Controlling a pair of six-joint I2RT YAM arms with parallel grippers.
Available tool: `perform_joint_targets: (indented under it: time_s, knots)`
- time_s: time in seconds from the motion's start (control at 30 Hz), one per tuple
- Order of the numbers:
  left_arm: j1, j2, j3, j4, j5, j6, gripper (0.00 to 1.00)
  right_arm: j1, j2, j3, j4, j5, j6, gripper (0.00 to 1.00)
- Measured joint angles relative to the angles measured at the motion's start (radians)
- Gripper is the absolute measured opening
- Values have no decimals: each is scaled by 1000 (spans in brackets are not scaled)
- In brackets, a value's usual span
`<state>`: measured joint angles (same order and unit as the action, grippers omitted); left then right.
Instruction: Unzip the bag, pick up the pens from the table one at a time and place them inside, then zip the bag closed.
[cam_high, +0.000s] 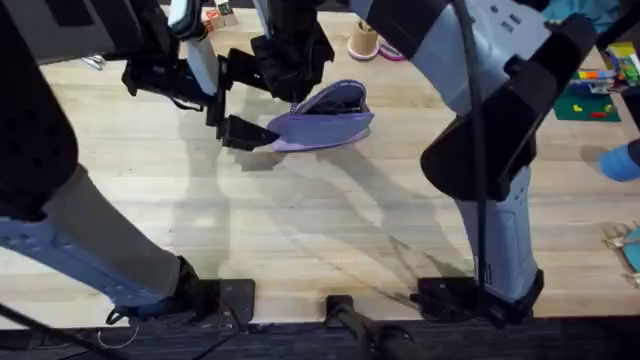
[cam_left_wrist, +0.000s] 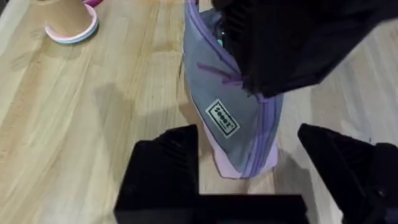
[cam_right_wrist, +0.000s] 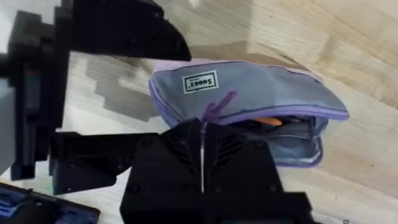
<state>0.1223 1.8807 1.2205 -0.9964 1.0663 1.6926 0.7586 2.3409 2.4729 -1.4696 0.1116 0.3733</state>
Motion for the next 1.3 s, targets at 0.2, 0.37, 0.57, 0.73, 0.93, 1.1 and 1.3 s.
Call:
perform_joint_targets:
  time_s: [0.2,0.37,0.57,0.73,0.93,1.1,1.3]
  knots:
    - [0,45,-4,6,18,-13,750,0,0,0,3,0,0,32]
    - [0,46,-5,6,18,-19,614,0,0,0,4,0,0,32]
    - [-10,46,-6,2,17,-24,47,-3,0,0,8,1,0,32]
    - [-10,46,-6,2,18,-24,44,-23,0,0,6,1,1,32]
    - [-10,46,-6,2,18,-24,44,-75,0,0,-3,4,12,32]
    - [-10,46,-6,2,18,-24,44,-119,0,0,-21,4,12,32]
    - [-10,46,-6,2,18,-24,44,-161,0,0,-20,4,12,32]
